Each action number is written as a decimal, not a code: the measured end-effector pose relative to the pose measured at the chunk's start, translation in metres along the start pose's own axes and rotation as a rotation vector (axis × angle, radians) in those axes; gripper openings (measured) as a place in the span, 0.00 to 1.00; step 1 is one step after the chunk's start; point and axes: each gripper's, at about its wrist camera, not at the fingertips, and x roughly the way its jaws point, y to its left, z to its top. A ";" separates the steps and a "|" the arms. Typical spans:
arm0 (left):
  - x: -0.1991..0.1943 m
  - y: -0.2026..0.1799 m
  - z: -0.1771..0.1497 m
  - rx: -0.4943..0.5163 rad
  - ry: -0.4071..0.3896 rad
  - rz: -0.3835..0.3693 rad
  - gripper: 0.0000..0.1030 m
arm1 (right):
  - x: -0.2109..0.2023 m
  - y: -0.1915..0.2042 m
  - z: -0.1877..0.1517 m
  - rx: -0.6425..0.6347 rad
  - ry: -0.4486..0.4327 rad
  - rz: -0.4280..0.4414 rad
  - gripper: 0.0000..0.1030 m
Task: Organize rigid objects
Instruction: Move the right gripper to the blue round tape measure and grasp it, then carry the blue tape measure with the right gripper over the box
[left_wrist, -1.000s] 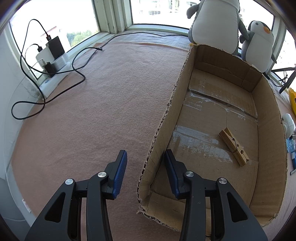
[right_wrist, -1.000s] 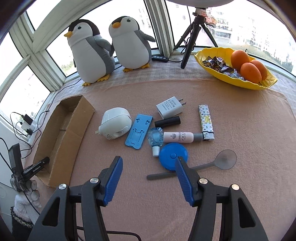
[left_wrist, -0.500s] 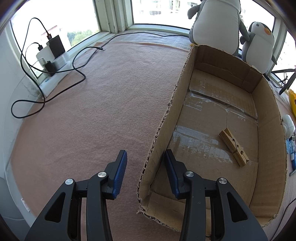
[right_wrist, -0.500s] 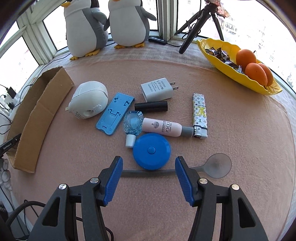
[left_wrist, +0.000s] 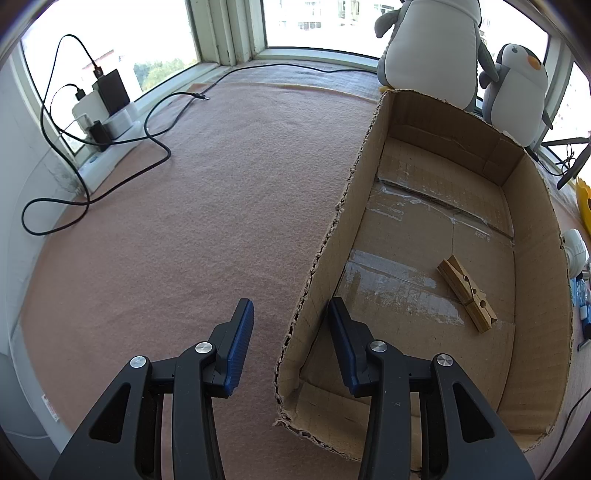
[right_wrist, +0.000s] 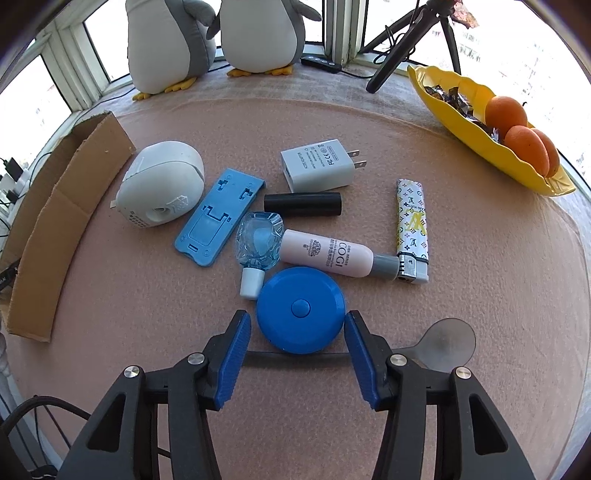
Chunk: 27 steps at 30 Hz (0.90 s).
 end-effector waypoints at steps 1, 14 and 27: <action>0.000 0.000 0.000 0.000 0.000 0.000 0.39 | 0.001 0.000 0.000 -0.002 0.003 -0.002 0.46; 0.000 0.000 0.000 -0.001 0.000 0.000 0.39 | 0.006 0.002 0.004 -0.027 0.017 -0.014 0.44; 0.000 -0.001 0.000 -0.002 -0.001 -0.001 0.39 | 0.009 0.003 0.006 -0.045 0.024 -0.009 0.45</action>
